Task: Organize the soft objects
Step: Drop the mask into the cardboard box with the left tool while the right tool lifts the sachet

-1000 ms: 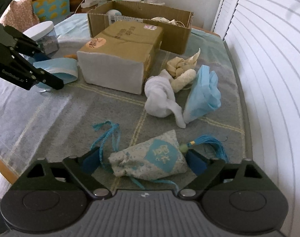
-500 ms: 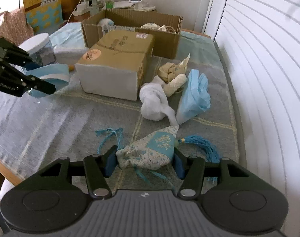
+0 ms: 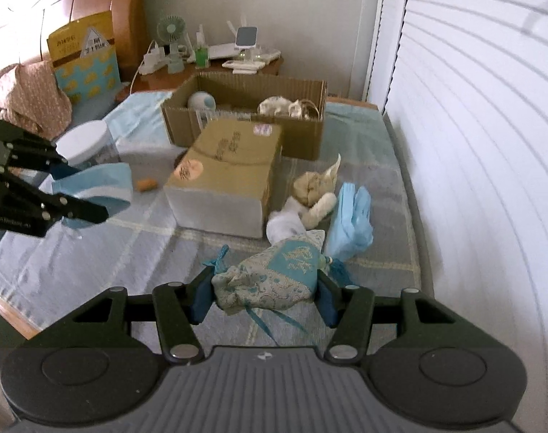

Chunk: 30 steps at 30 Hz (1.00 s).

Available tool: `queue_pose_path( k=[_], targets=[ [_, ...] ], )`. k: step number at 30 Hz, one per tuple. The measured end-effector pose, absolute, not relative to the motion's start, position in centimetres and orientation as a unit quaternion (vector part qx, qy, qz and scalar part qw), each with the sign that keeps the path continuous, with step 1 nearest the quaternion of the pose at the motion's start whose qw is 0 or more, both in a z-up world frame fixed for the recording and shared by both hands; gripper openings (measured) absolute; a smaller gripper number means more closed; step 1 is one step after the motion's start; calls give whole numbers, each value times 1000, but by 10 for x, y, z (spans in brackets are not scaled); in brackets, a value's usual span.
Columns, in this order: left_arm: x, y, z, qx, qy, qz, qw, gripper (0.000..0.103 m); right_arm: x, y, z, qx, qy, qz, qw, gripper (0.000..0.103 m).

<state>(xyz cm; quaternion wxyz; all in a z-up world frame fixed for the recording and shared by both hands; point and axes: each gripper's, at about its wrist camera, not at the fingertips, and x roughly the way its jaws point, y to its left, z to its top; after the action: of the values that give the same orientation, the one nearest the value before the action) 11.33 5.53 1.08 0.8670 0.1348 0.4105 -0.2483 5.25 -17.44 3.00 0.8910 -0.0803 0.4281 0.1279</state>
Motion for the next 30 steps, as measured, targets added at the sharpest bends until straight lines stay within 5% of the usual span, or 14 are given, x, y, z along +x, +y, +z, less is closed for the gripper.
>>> queue_pose_path(
  k=[14,30],
  targets=[
    [136,49,56,159,357,-254,885,36,67,-160,81,-77,365,134,918,61],
    [303,20,44,173,382,-220,881,37,96,-164,84,-51,350,142,925,62]
  ],
)
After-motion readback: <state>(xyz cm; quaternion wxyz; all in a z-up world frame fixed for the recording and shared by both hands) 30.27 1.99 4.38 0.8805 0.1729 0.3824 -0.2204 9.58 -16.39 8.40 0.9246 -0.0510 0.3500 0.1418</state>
